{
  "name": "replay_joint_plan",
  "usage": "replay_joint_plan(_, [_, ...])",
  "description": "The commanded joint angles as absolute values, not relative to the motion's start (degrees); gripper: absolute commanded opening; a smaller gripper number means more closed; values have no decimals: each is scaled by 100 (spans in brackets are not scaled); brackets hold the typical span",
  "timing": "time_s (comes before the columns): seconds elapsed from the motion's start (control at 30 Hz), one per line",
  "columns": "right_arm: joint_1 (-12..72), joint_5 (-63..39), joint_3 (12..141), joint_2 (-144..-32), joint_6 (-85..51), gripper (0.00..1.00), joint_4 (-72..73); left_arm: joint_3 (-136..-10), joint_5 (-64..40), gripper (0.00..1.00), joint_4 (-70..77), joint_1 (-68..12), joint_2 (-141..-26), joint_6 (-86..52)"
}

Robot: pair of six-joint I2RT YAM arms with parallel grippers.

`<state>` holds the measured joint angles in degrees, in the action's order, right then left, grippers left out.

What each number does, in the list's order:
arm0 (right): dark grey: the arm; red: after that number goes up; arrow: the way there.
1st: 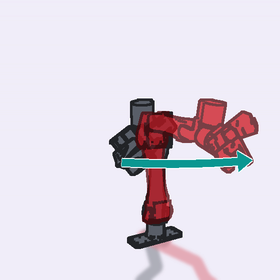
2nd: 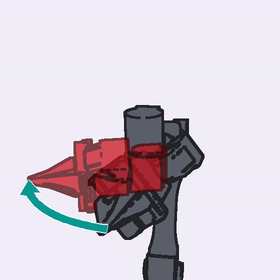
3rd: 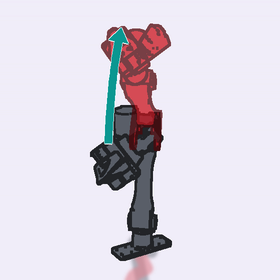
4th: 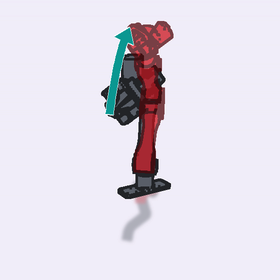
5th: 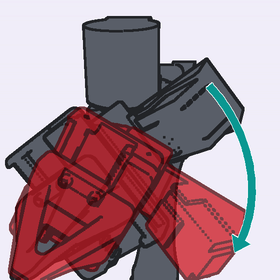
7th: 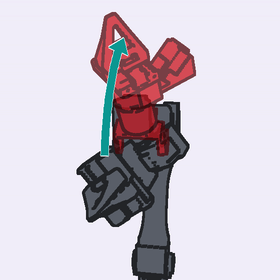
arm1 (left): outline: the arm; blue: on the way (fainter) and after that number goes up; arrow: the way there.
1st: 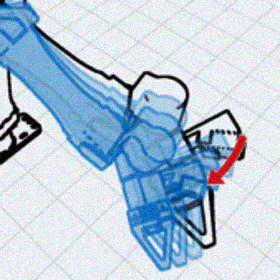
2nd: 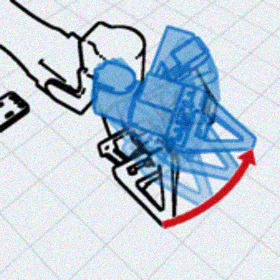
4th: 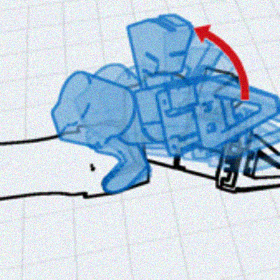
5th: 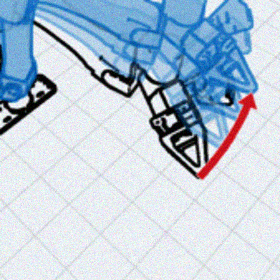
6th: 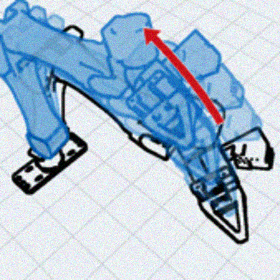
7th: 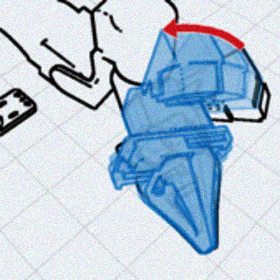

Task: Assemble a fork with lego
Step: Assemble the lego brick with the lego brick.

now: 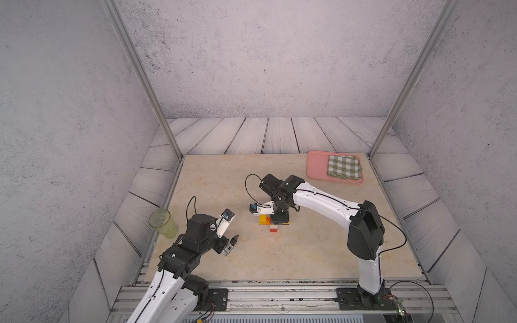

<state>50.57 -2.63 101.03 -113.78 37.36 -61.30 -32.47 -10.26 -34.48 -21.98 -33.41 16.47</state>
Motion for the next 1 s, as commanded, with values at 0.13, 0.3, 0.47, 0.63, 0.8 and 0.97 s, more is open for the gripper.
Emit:
replay_joint_plan(0.13, [4962, -399, 10406, -11602, 3272, 0, -6345, -3313, -1046, 98, -3392, -2163, -3331, 1547])
replay_joint_plan(0.3, [4828, -610, 10605, -11374, 3052, 0, -6396, -3357, -1073, 98, -3342, -2169, -3340, 1514])
replay_joint_plan(0.47, [4574, -1028, 10680, -11154, 2615, 0, -6360, -3410, -1142, 98, -3244, -2163, -3380, 1468])
replay_joint_plan(0.63, [4273, -1432, 10674, -11016, 2130, 0, -6348, -3492, -1251, 98, -3171, -2171, -3519, 1455])
replay_joint_plan(0.8, [3898, -1912, 10589, -10859, 1614, 0, -6288, -3593, -1421, 98, -3131, -2171, -3703, 1441])
replay_joint_plan(0.97, [3635, -2341, 10159, -10515, 1205, 0, -5823, -3683, -1485, 98, -3093, -2169, -3834, 1441])
